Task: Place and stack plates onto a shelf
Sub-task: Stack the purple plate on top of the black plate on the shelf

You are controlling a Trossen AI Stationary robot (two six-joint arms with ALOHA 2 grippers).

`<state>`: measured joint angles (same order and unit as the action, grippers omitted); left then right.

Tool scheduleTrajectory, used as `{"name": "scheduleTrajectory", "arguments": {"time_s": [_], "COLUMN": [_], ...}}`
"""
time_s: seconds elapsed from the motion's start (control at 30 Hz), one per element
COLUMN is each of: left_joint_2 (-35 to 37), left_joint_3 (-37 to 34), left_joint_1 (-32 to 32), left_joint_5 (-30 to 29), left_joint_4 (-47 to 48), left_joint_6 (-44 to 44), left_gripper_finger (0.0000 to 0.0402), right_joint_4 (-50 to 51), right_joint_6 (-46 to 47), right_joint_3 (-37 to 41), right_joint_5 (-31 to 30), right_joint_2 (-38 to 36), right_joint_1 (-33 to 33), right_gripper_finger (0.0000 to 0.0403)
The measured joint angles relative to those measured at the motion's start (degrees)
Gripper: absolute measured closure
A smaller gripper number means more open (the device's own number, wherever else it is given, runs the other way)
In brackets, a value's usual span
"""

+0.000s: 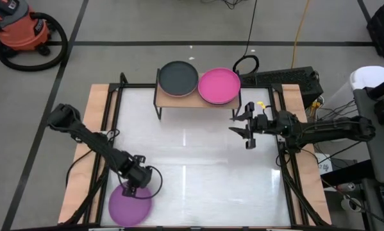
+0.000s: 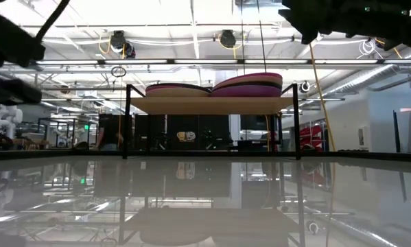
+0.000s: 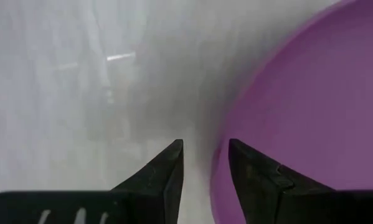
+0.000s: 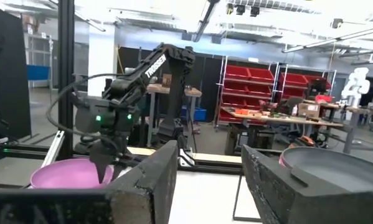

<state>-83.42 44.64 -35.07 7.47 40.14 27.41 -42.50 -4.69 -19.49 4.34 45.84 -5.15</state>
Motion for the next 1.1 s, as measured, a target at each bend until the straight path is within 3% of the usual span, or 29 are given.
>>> {"name": "scheduleTrajectory", "arguments": {"time_s": [0.2, 0.47, 0.63, 0.83, 1.1], "left_joint_2": [-2.81, -4.18, -2.12, 6.66, 26.53], "left_joint_3": [0.02, 0.19, 0.09, 0.11, 6.4], "left_joint_1": [0.0, 0.19, 1.52, 6.45, 19.54], "left_joint_5": [0.09, 3.81, 4.2, -5.4, -25.77], "left_joint_4": [-0.73, -1.4, -1.32, 4.21, 9.27], "left_joint_6": [1.36, 1.44, 0.66, -1.61, -3.98], "left_gripper_finger": [0.0276, 0.0379, 0.0392, 0.0392, 0.0392], "right_joint_4": [0.06, 0.68, 0.68, 0.48, 0.44], "right_joint_6": [1.01, 1.02, 1.03, 1.03, 0.94], "right_joint_3": [0.0, 0.0, 0.0, 0.0, 0.0], "right_joint_5": [0.13, 0.15, 0.11, -0.01, -0.05], "right_joint_2": [0.0, 0.0, 0.0, 0.0, 0.0], "right_joint_1": [0.55, 1.86, 2.21, 2.21, 2.21], "right_gripper_finger": [0.0243, 0.0243, 0.0243, 0.0243, 0.0243]}}
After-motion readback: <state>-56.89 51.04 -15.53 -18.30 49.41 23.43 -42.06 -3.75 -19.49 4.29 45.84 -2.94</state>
